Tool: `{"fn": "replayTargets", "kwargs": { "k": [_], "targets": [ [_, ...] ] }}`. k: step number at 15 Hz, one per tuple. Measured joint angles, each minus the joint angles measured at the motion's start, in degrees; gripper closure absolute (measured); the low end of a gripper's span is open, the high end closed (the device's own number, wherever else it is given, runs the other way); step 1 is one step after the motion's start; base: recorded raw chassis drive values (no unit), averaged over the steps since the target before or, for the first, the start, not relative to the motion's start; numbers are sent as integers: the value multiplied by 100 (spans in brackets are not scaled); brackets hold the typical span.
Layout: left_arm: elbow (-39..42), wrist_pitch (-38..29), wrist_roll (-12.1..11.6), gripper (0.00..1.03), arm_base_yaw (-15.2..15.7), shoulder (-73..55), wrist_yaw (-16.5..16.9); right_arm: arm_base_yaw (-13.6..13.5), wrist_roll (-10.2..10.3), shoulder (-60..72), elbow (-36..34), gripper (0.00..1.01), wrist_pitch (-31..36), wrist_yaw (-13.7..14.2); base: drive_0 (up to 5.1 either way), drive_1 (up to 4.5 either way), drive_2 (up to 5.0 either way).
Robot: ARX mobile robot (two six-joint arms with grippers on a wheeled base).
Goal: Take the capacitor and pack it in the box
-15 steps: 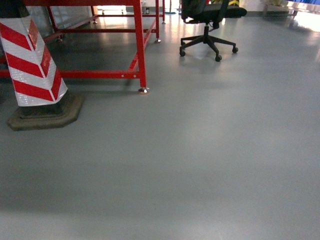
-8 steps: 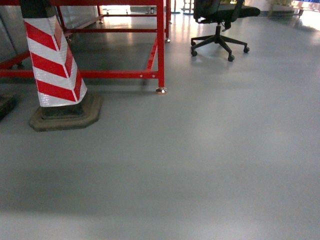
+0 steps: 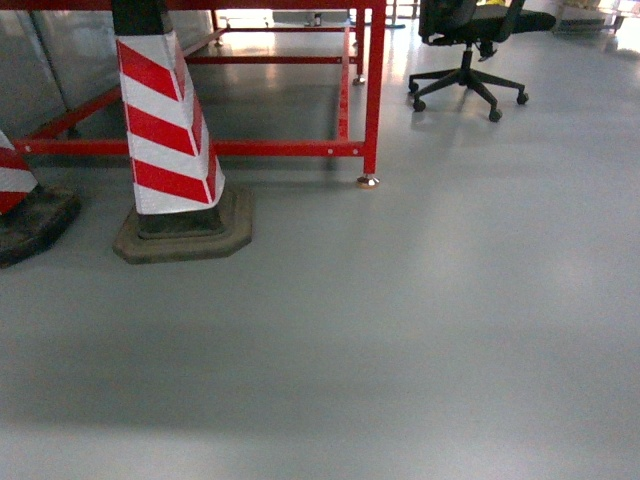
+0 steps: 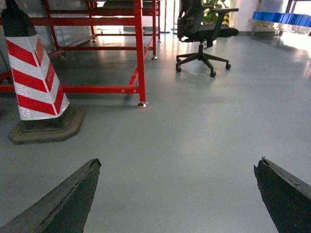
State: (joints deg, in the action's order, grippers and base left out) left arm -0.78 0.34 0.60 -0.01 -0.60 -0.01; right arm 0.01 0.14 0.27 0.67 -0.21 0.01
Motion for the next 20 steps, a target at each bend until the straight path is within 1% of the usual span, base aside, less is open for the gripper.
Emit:
{"fn": "replayTargets", "kwargs": {
  "k": [20],
  "targets": [
    [0, 2, 0, 59, -4, 0, -4, 0, 0, 0, 0, 3, -13, -15, -511, 234, 234]
  ]
}}
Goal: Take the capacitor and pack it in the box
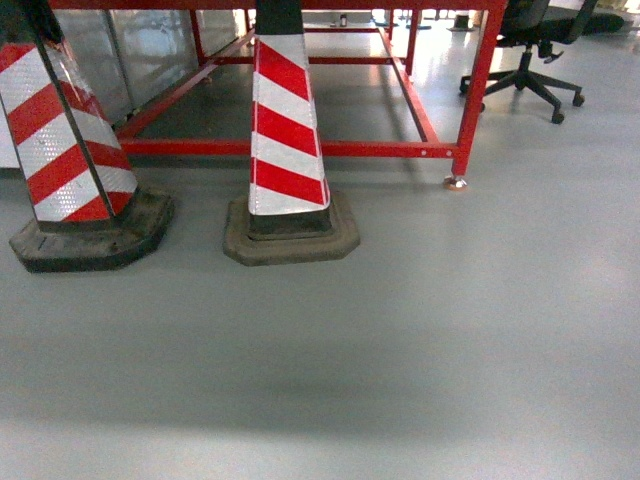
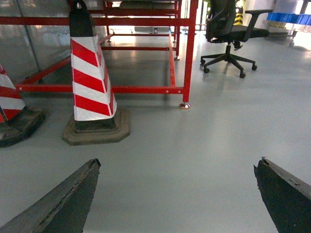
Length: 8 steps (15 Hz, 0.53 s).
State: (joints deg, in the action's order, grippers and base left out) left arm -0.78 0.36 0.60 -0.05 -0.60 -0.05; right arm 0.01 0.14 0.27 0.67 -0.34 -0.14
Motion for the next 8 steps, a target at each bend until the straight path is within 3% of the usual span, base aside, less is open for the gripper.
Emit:
{"fn": "replayTargets", "kwargs": {
  "k": [8],
  "targets": [
    [0, -2, 0, 59, 0, 0, 2, 0, 0, 0, 0, 3, 4, 2, -511, 234, 234]
  ]
}}
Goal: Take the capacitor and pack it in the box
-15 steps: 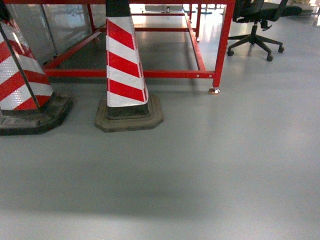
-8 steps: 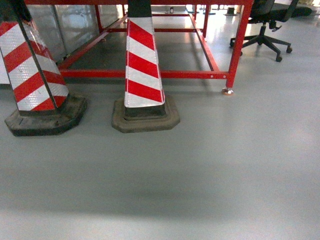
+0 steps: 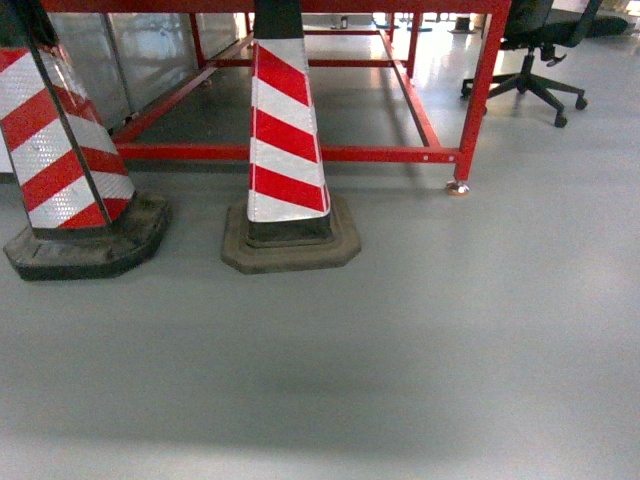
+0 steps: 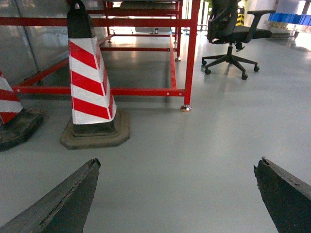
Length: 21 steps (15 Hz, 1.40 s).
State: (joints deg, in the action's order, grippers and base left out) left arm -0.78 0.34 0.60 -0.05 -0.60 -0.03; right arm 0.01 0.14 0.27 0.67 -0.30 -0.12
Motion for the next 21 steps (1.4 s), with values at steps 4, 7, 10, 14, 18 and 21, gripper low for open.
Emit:
{"fn": "replayTargets", "kwargs": {
  "k": [4, 7, 10, 14, 18, 21],
  "targets": [
    [0, -7, 0, 59, 0, 0, 0, 0, 0, 0, 0, 3, 7, 0, -511, 234, 234],
    [0, -7, 0, 59, 0, 0, 0, 0, 0, 0, 0, 3, 4, 13, 0, 430, -430],
    [0, 7, 0, 59, 0, 0, 0, 0, 0, 0, 0, 3, 0, 13, 0, 429, -429],
    [0, 0, 0, 59, 0, 0, -2, 0, 0, 0, 0, 3, 0, 13, -3, 424, -430],
    [0, -9, 0, 59, 0, 0, -4, 0, 0, 0, 0, 3, 15, 13, -2, 318, -322],
    [0, 0, 0, 59, 0, 0, 0, 0, 0, 0, 0, 3, -7, 13, 0, 0, 0]
  ]
}}
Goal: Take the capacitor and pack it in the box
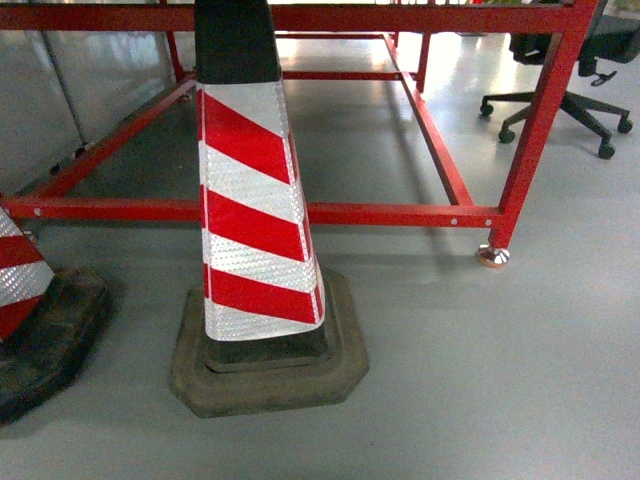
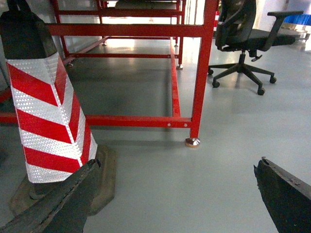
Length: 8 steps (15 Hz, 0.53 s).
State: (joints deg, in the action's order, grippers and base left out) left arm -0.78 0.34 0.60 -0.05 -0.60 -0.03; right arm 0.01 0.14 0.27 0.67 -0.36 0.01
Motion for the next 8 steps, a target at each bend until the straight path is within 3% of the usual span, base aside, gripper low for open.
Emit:
{"fn": "replayTargets", "kwargs": {
  "k": [8],
  "targets": [
    [0, 13, 0, 59, 0, 0, 2, 0, 2, 0, 0, 3, -2, 2, 0, 0, 0]
  ]
}}
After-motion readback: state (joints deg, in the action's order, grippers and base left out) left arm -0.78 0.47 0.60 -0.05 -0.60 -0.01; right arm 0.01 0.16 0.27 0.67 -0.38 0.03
